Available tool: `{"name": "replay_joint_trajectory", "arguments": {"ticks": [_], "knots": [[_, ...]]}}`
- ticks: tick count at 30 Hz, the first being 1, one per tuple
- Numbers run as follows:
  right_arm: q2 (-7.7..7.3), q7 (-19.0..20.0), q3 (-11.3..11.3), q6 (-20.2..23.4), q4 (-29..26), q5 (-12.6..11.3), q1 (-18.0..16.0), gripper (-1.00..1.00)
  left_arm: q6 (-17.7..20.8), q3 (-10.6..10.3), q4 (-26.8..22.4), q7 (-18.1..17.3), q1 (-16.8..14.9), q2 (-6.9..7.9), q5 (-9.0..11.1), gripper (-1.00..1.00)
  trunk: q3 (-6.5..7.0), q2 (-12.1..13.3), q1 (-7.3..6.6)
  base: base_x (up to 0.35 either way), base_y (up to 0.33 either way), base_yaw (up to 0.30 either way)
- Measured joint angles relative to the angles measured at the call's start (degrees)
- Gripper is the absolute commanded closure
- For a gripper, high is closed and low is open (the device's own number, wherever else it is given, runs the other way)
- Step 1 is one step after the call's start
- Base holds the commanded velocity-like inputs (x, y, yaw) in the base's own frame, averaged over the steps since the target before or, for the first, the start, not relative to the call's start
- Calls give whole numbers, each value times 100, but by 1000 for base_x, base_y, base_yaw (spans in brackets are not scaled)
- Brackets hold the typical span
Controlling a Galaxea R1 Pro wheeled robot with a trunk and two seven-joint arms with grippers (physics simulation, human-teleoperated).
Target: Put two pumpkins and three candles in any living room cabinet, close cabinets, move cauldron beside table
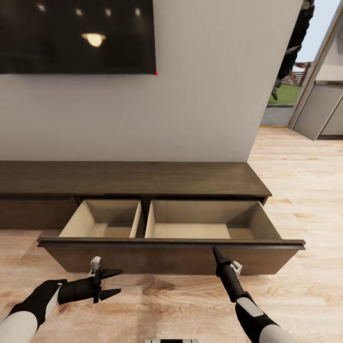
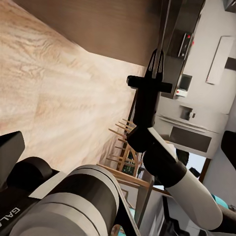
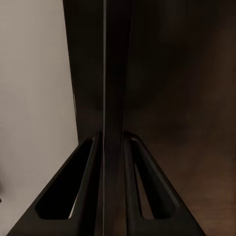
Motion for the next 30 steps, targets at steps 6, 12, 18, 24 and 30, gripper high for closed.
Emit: {"name": "replay_joint_trajectory", "arguments": {"ticks": [6, 12, 18, 24, 30], "knots": [[0, 2, 0, 0, 2, 0, -1, 100, 0, 0, 0, 0, 0, -2, 0, -100, 0, 0, 0, 0, 0, 0], [0, 3, -13, 43, 6, -11, -3, 100, 0, 0, 0, 0, 0, -2, 0, -100, 0, 0, 0, 0, 0, 0], [-3, -12, -134, 348, 6, -26, -9, 100, 1, 0, -1, -1, 1, -1, 0, -100, 0, 0, 0, 0, 0, 0], [-3, -14, -150, 375, 6, -23, -9, 100, 1, 0, -1, -1, 1, -1, 0, -100, 0, 0, 0, 0, 0, 0], [-2, -11, -127, 369, 7, -12, -10, 100, 0, 0, -1, -1, 1, -1, 0, -100, 0, 0, 0, 0, -28, 0]]}}
